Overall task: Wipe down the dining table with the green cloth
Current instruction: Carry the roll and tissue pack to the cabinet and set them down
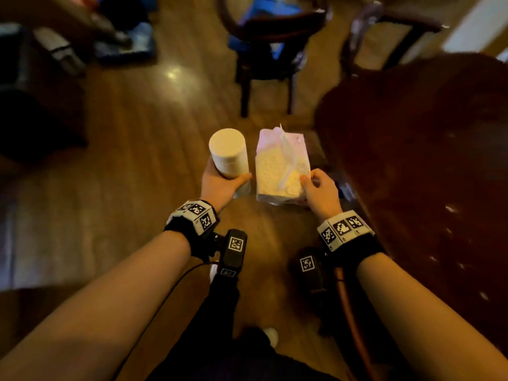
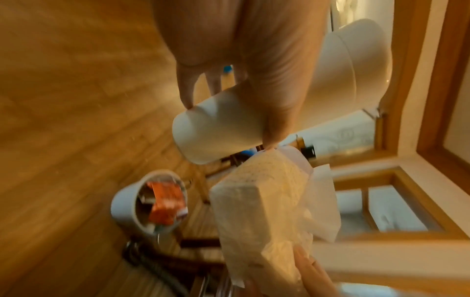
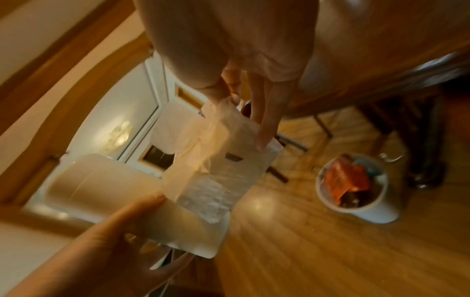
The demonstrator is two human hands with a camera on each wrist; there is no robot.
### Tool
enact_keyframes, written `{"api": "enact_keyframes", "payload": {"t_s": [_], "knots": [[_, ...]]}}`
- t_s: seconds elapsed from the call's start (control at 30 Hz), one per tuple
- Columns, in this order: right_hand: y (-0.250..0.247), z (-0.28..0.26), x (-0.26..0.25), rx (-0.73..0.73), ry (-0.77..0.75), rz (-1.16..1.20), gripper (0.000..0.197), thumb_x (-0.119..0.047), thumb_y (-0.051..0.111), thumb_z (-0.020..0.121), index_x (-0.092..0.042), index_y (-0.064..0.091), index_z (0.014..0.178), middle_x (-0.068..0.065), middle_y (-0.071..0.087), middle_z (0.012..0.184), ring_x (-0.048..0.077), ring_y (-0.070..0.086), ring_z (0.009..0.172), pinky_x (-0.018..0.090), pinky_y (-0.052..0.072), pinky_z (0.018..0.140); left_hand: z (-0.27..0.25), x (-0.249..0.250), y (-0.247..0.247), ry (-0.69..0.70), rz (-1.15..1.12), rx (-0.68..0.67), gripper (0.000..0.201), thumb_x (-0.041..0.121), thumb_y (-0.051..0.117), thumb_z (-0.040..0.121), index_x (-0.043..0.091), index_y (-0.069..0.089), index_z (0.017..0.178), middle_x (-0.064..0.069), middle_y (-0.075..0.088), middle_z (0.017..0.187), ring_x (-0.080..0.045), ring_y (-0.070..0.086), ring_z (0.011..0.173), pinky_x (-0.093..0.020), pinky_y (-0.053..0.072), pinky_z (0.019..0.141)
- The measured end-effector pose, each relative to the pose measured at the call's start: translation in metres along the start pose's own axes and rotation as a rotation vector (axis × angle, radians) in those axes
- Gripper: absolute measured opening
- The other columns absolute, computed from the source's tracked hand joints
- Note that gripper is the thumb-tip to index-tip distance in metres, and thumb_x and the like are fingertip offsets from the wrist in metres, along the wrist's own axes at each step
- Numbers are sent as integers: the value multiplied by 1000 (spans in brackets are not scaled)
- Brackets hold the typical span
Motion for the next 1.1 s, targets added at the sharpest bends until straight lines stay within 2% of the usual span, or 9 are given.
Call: {"api": "enact_keyframes", "payload": {"t_s": [0.13, 0.3, 0.37, 0.5, 0.6, 0.73, 0.8, 0.93, 1.1], "knots": [[136, 41, -78, -218, -100, -76, 21, -24, 49, 92, -6, 56, 87, 15, 65, 91, 28, 59, 87, 40, 47, 81, 50, -31, -142, -84, -45, 225, 81, 11, 79, 70, 14, 35, 138, -7, 51, 136, -23, 49, 124, -34, 41, 101], [291, 82, -169, -430, -145, -85, 23, -24, 50, 92, -2, 53, 82, 14, 63, 83, 30, 61, 80, 41, 52, 71, 109, -49, -297, -153, -44, 409, 81, 10, 78, 71, 15, 34, 138, -7, 50, 137, -22, 48, 124, -37, 39, 103], [348, 95, -207, -517, -166, -85, 20, -25, 50, 92, -10, 52, 78, 11, 63, 87, 30, 62, 84, 41, 53, 69, 136, -54, -347, -164, -49, 474, 80, 11, 78, 70, 14, 35, 137, -7, 50, 137, -22, 49, 123, -37, 40, 104], [446, 118, -266, -649, -147, -108, 16, -24, 48, 93, -16, 51, 79, 11, 62, 102, 31, 64, 93, 47, 59, 74, 185, -63, -423, -196, -42, 607, 81, 16, 81, 67, 14, 37, 135, -6, 53, 134, -21, 52, 121, -32, 42, 101], [517, 147, -308, -724, -153, -150, 15, -23, 47, 94, -9, 51, 93, 11, 60, 110, 26, 64, 91, 35, 60, 65, 231, -63, -466, -201, -81, 687, 78, 15, 82, 66, 12, 41, 131, -5, 56, 128, -17, 54, 112, -30, 44, 96], [609, 197, -371, -824, -219, -243, 14, -24, 47, 94, -15, 49, 83, 9, 60, 105, 17, 64, 74, 27, 59, 56, 305, -66, -516, -209, -135, 737, 75, 12, 81, 67, 14, 42, 130, 2, 56, 119, -11, 51, 106, -27, 42, 92], [654, 228, -408, -871, -250, -280, 17, -24, 48, 94, -20, 49, 78, 7, 60, 105, 16, 65, 71, 32, 60, 60, 347, -67, -544, -212, -152, 762, 73, 12, 81, 67, 15, 43, 129, 0, 57, 120, -13, 53, 106, -31, 44, 95], [732, 285, -473, -953, -312, -422, 13, -24, 48, 94, -11, 53, 94, 10, 62, 106, 27, 67, 83, 43, 60, 71, 411, -69, -599, -292, -167, 889, 75, 12, 80, 68, 11, 41, 131, -7, 56, 128, -21, 53, 114, -33, 42, 98], [841, 341, -554, -1019, -336, -501, 9, -20, 48, 94, -11, 49, 96, 9, 54, 107, 27, 58, 88, 43, 58, 77, 486, -75, -675, -370, -243, 1045, 77, 12, 80, 67, 10, 40, 133, -10, 55, 131, -27, 51, 121, -45, 41, 105]]}}
Point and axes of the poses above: each hand's wrist, its own z-axis towards the middle knuckle, its own y-axis out of the palm, x = y × z, the point moved 9 cm from there along z, towards the middle knuckle
